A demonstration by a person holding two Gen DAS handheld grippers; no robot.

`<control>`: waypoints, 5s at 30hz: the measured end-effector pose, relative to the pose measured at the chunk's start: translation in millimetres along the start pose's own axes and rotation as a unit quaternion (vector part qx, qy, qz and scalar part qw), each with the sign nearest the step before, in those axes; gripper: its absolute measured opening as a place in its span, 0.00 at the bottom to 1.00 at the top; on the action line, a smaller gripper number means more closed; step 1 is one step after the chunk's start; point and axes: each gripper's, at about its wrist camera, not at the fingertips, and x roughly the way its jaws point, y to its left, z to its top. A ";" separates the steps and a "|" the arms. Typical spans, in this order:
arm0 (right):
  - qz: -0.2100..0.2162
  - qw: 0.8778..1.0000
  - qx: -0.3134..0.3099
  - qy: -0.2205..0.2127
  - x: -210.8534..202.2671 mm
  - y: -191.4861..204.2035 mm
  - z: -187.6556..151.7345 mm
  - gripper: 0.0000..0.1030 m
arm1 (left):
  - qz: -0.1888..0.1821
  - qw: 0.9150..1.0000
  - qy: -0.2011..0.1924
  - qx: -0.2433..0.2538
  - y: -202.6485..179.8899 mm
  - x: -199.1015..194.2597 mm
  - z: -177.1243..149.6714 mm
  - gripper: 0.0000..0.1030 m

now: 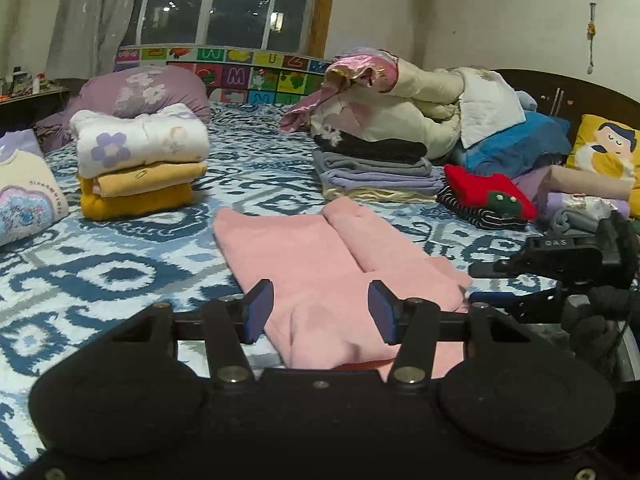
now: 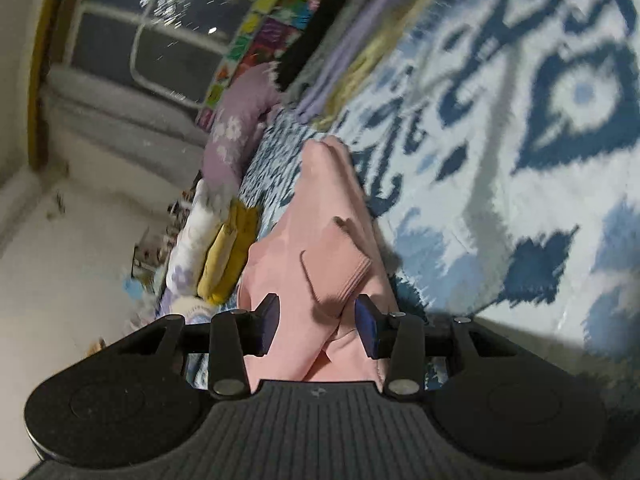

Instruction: Fold clothes

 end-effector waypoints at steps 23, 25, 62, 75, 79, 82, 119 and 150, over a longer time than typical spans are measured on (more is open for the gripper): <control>0.037 0.998 -0.046 -0.036 12.9 14.7 9.0 0.06 | -0.019 0.996 0.052 0.076 -15.9 17.2 -15.0 0.48; 0.051 0.996 -0.065 -0.044 6.7 23.4 10.0 0.06 | -0.014 0.993 0.064 0.097 -21.8 21.9 -19.6 0.48; 0.077 0.989 -0.079 -0.098 -36.4 6.6 49.1 0.06 | -0.023 0.966 0.136 0.219 -63.9 56.6 -47.6 0.12; 0.053 0.993 -0.047 -0.099 -49.2 -10.8 44.3 0.06 | -0.039 0.968 0.143 0.201 -58.2 57.9 -46.9 0.11; 0.028 0.994 -0.049 -0.093 -41.2 -15.5 43.7 0.06 | -0.052 0.969 0.140 0.198 -59.5 53.7 -43.2 0.12; 0.006 0.994 -0.054 -0.094 -37.3 -19.4 44.8 0.06 | -0.091 0.969 0.136 0.183 -56.8 46.4 -38.2 0.38; 0.059 0.987 -0.127 -0.084 -41.0 9.8 49.1 0.06 | -0.038 0.997 0.058 0.024 -3.2 64.1 10.7 0.20; -0.081 0.994 -0.068 -0.024 -25.7 -34.4 41.0 0.06 | 0.012 0.990 0.116 0.079 33.2 212.7 43.5 0.20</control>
